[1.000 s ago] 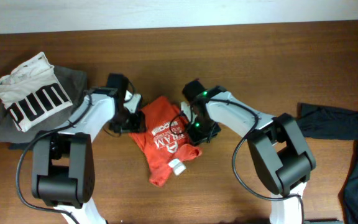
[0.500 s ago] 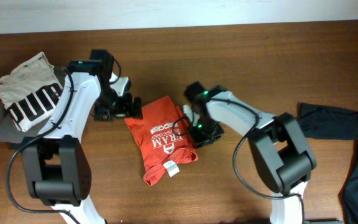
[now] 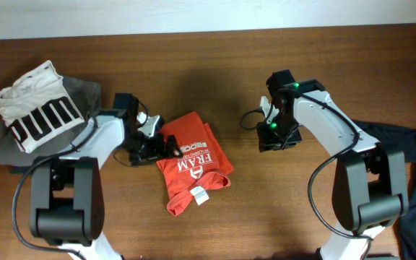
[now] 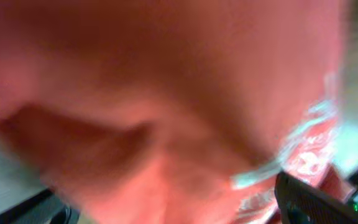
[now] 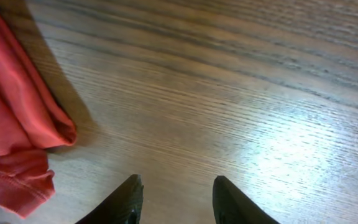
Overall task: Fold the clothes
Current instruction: 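Carry the folded red shirt left onto the clothes stack with the left gripper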
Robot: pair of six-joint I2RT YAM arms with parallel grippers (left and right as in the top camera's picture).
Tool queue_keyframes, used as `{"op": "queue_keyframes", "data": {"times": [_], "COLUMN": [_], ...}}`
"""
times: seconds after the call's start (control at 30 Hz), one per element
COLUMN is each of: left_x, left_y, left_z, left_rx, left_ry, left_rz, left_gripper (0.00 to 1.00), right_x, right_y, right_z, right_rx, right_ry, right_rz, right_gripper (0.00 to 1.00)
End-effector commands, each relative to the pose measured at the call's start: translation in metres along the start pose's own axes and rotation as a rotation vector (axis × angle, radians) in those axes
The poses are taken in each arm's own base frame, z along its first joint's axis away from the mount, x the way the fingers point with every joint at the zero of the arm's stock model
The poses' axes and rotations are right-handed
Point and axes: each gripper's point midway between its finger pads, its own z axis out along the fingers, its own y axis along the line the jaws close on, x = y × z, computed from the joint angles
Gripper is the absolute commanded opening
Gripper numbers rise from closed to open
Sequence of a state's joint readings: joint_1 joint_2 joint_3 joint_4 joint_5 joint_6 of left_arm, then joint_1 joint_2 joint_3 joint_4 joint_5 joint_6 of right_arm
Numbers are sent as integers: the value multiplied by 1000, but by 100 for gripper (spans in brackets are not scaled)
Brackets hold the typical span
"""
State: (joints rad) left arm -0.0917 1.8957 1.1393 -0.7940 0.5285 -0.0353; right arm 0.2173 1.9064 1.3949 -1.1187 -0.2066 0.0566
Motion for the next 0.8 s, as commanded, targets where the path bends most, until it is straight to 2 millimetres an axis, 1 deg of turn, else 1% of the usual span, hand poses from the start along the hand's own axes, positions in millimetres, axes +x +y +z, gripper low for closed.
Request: {"op": "queue_keyframes", "data": {"times": [0.0, 0.07, 0.17, 0.2, 0.3, 0.37, 0.43, 0.5, 0.63, 0.67, 0.7, 0.73, 0.77], "left_x": [28, 25, 14, 10, -3, -13, -26, -40, -67, -71, -76, -84, -87], "left_y": [-4, -5, -3, 0, 11, 20, 27, 33, 44, 46, 49, 55, 58], "left_z": [37, 39, 38, 37, 29, 15, -6, -33, -104, -119, -136, -168, -182], "left_rx": [131, 148, 137, 118, 49, -22, -89, -166, -339, -377, -424, -512, -548], "left_ry": [55, 31, -10, -23, -54, -80, -117, -162, -268, -291, -316, -365, -385], "left_rz": [-18, 0, 24, 29, 32, 25, 25, 25, 41, 40, 37, 45, 43], "left_gripper": [85, 64, 45, 38, 26, 24, 22, 19, 8, 1, 0, 0, 1], "right_x": [2, 2, 3, 3, 6, 7, 8, 9, 9, 9, 9, 10, 10], "right_y": [-3, -3, -3, -3, -4, -4, -4, -4, -4, -4, -4, -4, -4], "right_z": [-6, -6, -6, -6, -6, -6, -6, -6, -6, -6, -6, -6, -6], "right_rx": [8, 8, 8, 9, 9, 10, 10, 11, 11, 11, 11, 10, 10], "right_ry": [-7, -7, -4, -2, 8, 15, 19, 22, 22, 23, 23, 25, 26], "right_rz": [11, 11, 12, 12, 14, 15, 13, 14, 14, 14, 14, 15, 15], "right_gripper": [42, 41, 41, 41, 41, 42, 41, 41, 41, 41, 41, 41, 41]}}
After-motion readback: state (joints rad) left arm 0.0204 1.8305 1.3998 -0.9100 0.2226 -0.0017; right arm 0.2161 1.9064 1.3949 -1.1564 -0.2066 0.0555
